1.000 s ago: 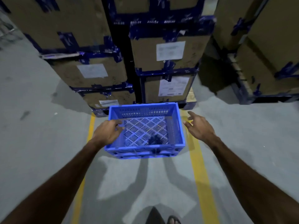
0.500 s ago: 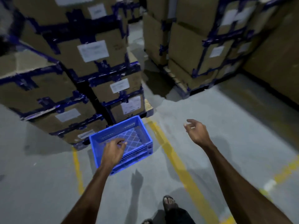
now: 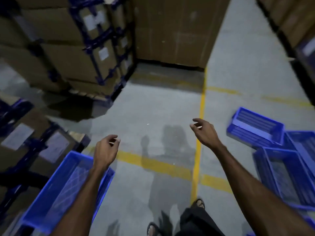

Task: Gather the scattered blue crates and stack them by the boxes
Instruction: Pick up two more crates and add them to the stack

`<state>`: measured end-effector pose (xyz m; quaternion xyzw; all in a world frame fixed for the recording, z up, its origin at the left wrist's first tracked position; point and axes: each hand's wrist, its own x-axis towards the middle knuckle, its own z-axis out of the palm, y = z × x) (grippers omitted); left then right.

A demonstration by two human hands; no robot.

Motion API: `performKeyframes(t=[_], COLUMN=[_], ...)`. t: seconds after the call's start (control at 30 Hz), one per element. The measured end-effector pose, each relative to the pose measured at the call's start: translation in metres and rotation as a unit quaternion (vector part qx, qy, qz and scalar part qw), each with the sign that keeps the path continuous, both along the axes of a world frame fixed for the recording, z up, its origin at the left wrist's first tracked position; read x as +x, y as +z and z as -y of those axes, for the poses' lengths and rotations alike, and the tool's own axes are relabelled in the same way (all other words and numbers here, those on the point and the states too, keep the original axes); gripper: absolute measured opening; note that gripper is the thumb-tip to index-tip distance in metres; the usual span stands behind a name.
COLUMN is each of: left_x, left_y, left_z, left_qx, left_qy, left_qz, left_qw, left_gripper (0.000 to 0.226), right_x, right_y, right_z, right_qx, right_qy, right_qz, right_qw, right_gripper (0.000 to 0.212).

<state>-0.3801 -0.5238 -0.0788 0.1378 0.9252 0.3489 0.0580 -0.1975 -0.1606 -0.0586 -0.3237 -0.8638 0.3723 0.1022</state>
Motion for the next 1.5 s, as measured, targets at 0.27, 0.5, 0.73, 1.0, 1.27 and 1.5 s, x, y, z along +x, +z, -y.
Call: performKeyframes(t=[0.27, 0.5, 0.73, 1.0, 1.27, 1.5], left_x=[0.045, 0.125, 0.21, 0.278, 0.266, 0.226], left_y=[0.03, 0.036, 0.027, 0.01, -0.004, -0.033], left_z=[-0.173, -0.312, -0.431, -0.544, -0.634, -0.745], left_qx=[0.02, 0.02, 0.002, 0.033, 0.017, 0.003], left_qy=[-0.171, -0.276, -0.366, -0.403, -0.402, -0.42], left_qz=[-0.033, -0.024, -0.02, 0.002, 0.019, 0.051], left_qw=[0.985, 0.961, 0.93, 0.914, 0.915, 0.906], left_gripper=[0.021, 0.023, 0.024, 0.024, 0.023, 0.03], right_x=[0.15, 0.273, 0.379, 0.456, 0.444, 0.41], right_y=[0.0, -0.012, -0.022, -0.025, -0.037, -0.055], right_z=[-0.082, -0.146, -0.216, -0.292, -0.374, -0.465], right_qx=[-0.027, -0.051, -0.077, -0.077, -0.103, -0.111], right_qy=[-0.179, -0.28, -0.359, -0.385, -0.4, -0.424], right_qz=[-0.023, -0.029, -0.055, -0.041, -0.028, 0.002], right_qw=[0.983, 0.958, 0.929, 0.919, 0.91, 0.899], right_gripper=[0.044, 0.04, 0.047, 0.034, 0.038, 0.039])
